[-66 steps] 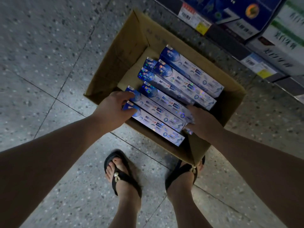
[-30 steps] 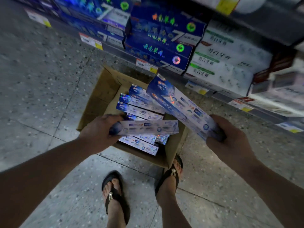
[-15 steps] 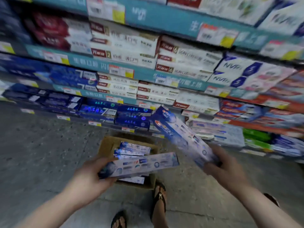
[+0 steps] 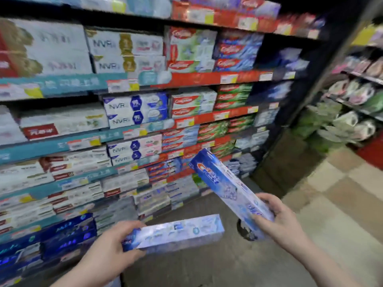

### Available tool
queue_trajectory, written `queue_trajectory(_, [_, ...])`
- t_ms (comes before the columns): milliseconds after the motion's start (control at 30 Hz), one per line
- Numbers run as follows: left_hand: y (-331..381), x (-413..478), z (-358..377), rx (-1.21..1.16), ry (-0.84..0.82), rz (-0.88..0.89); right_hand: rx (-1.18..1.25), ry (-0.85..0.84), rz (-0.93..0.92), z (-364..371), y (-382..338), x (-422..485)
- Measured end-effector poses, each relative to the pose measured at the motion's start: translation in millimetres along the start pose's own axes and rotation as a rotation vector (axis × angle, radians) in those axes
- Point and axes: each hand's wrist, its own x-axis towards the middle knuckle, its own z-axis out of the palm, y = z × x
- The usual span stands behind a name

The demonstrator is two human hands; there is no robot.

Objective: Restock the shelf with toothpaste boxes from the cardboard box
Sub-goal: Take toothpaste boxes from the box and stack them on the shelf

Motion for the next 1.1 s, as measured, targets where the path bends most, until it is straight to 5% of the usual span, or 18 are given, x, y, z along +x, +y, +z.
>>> queue_trajectory(133, [83.4,55.7,52.8,0.033,-0.166,0.031,-0.004,0.129,0.0,-108.8,41.6,-1.8])
queue_trajectory(467, [265.3,175.0,186.4,-0.102,-0.223,-0.033,-0.078,0.267,0.057,-329.7,144.6,31.5])
queue_trajectory(1100, [404.2,486.2,261.9,-0.043,-0.226,0.109,-0.124,0.399,0.013,-493.0,224.9,270.5])
